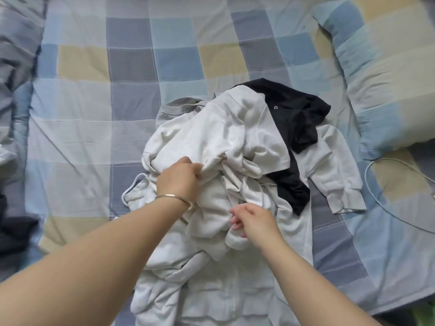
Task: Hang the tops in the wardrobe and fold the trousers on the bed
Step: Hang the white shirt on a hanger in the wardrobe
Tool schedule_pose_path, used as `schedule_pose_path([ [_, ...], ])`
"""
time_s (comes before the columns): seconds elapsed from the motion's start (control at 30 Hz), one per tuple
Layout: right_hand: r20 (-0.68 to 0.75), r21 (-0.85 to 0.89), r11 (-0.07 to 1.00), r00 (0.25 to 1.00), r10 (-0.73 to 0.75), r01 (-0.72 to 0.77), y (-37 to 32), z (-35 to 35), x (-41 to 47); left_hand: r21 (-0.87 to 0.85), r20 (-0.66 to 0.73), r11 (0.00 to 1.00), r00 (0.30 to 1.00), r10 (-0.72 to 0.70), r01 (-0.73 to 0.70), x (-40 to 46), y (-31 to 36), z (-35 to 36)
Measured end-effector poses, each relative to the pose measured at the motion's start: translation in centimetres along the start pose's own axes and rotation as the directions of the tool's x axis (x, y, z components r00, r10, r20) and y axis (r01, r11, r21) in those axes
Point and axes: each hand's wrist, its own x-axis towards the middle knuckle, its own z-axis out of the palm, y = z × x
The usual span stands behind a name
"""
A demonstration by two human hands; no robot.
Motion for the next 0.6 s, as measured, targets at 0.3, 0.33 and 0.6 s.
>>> schedule_pose_path([
  [0.3, 0.144, 0.678, 0.653, 0.932, 0.333, -0.338, -4.0, 2.2, -4.2, -0.386, 0.457, 0.906, 0.818, 0.350, -0.172, -12.3, 1.0, -10.2],
  [0.33, 0.077, 0.659, 0.682, 0.930, 0.359, -0.318, -4.1, 2.0, -5.1, -0.373, 0.531, 0.919, 0.782, 0.326, -0.130, -13.1, 1.3, -11.4],
  [0.6, 0.197, 0.750, 0.620, 0.972, 0.125, -0.232, -13.3, -2.6, -18.8, -0.393, 0.547, 0.915, 0.823, 0.154, 0.090, -16.0, 1.4, -17.9],
])
